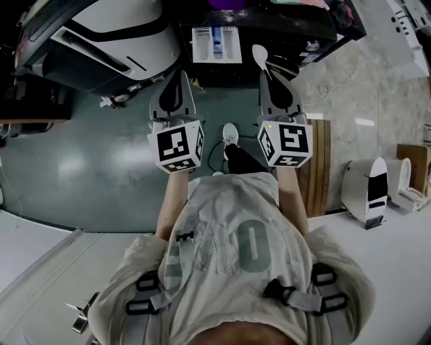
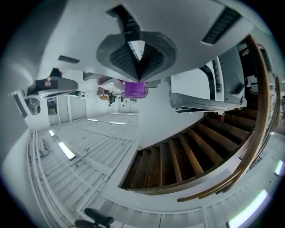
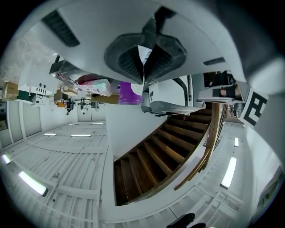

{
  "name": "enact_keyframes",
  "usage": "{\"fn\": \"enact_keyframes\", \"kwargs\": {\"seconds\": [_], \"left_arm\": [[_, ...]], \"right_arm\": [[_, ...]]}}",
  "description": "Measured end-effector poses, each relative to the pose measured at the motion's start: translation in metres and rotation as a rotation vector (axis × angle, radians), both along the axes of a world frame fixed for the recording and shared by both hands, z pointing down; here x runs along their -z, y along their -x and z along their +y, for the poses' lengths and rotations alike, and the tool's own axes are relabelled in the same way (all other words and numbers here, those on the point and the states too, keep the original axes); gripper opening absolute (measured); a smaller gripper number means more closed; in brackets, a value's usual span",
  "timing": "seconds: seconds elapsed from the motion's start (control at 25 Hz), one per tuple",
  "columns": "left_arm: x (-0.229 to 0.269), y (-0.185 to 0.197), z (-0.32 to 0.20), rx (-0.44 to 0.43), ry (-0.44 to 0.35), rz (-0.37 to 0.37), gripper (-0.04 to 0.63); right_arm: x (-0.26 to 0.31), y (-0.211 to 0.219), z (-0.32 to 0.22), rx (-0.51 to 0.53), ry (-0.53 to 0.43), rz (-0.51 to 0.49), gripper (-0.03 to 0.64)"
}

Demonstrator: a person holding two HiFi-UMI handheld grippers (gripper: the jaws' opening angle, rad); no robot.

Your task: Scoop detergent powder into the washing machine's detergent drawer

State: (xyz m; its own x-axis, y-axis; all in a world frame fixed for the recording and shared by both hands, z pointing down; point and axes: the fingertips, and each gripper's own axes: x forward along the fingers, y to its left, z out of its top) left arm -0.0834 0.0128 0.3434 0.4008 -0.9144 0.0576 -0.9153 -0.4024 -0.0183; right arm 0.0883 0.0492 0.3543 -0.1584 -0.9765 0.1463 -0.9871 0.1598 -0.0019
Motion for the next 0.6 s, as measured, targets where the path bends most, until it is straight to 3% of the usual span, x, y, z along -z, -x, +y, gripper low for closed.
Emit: {"fn": "enact_keyframes", "kwargs": {"seconds": [0.32, 0.6], "left_arm": [[0.014, -0.038, -0.086, 0.046, -0.004, 0.005, 0.02], [0.008, -0.037, -0.117, 0.11, 0.027, 0.006, 0.02]], "right_arm": [[0.01, -0.039, -0.1, 0.047, -0.009, -0.011, 0.011], [0.003, -0.045, -0.134, 0.093, 0.01, -0.031, 0.009]]}}
